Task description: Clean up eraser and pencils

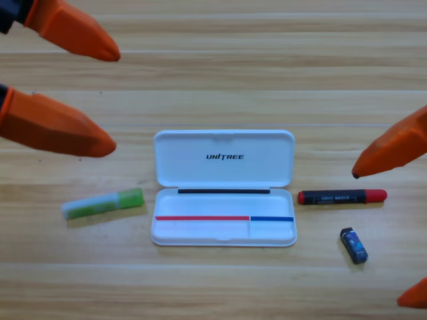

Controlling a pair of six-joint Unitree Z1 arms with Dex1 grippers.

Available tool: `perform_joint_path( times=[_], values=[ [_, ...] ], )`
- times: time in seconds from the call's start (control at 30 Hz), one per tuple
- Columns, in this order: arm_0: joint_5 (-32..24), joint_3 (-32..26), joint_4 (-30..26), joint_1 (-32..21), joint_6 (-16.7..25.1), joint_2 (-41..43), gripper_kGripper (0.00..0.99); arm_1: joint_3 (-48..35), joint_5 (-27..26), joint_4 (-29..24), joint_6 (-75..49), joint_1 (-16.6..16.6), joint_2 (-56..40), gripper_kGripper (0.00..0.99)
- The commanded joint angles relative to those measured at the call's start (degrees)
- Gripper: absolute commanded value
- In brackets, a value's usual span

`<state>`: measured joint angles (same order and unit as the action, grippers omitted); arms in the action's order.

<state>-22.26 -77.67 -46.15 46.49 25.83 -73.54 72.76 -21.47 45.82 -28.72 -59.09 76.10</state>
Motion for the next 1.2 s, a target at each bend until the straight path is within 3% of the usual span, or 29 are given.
perform_joint_path(
  times=[0.03,0.27,0.37,0.63,0.7,0.77,0.9,1.1,1.2],
  values=[
    [0.5,1.2,-0.5,1.1,0.5,0.3,0.989,-2.0,-0.3,0.8,0.8,-1.6,1.1,0.989],
    [1.0,1.5,-0.7,1.1,0.6,0.3,0.989,-2.5,-0.3,0.8,2.1,-1.6,0.0,0.989],
    [4.0,0.2,-1.8,1.1,1.2,-0.2,0.989,-2.5,-0.2,0.9,3.9,-0.3,-0.3,0.989],
    [26.6,-17.3,-18.1,1.1,8.8,-10.0,0.989,-4.6,7.8,1.9,13.3,5.0,1.7,0.988],
    [30.1,-18.6,-19.9,0.7,10.3,-12.4,0.989,-4.4,8.9,2.8,16.1,6.6,3.4,0.986],
    [33.3,-17.8,-20.1,0.3,10.9,-14.6,0.989,-5.4,13.6,2.6,19.8,6.8,4.8,0.986],
    [34.4,-17.6,-21.2,-2.3,11.8,-20.8,0.989,-4.0,19.4,3.3,29.2,8.5,8.4,0.986],
    [33.0,-16.5,-21.4,-4.7,11.7,-28.2,0.985,-5.8,21.1,3.7,32.2,10.0,14.5,0.986],
    [32.0,-15.9,-21.4,-5.9,11.6,-30.8,0.979,-5.7,26.3,3.7,38.2,10.3,18.6,0.990]
  ],
)
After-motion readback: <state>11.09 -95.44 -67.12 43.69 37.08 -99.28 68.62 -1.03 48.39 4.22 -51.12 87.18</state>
